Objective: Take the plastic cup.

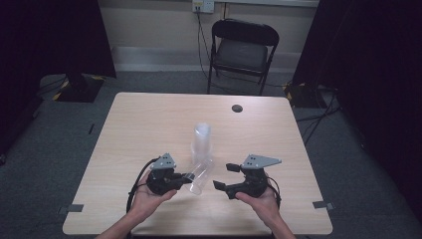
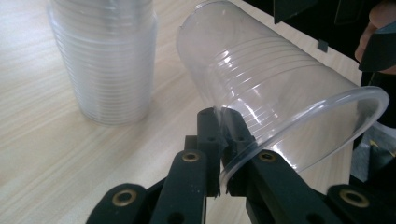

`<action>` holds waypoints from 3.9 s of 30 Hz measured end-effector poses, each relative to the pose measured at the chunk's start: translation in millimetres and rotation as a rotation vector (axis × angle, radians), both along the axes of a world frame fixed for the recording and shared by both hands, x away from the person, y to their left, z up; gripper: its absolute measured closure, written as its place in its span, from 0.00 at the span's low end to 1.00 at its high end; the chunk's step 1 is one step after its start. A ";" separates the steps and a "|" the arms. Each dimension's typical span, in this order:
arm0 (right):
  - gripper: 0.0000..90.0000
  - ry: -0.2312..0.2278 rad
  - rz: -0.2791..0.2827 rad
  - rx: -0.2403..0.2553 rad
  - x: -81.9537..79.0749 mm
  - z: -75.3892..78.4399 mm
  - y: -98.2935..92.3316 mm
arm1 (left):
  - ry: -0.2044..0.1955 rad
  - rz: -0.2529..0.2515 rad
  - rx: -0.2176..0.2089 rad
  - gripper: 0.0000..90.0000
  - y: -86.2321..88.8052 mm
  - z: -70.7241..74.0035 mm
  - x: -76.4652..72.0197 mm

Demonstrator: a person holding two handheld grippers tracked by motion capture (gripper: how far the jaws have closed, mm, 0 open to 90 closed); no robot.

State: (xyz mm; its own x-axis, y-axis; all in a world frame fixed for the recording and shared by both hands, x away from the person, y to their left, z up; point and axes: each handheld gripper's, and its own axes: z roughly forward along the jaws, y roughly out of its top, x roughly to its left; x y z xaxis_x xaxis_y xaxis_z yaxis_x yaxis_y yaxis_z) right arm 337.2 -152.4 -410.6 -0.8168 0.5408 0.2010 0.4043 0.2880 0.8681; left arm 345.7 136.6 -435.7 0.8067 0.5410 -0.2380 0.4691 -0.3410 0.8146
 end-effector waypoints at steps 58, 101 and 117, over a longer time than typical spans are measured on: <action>0.13 -0.245 0.372 -0.449 -24.3 -32.5 67.2 | 0.366 -0.159 0.006 0.97 -18.1 -18.4 7.0; 0.31 -0.311 0.348 -0.388 -30.9 -19.8 77.9 | 0.389 -0.133 -0.014 0.98 -26.9 -19.1 12.0; 0.32 -0.286 0.291 -0.357 -25.6 -17.2 71.0 | 0.345 -0.093 -0.036 0.85 -26.1 -17.9 10.5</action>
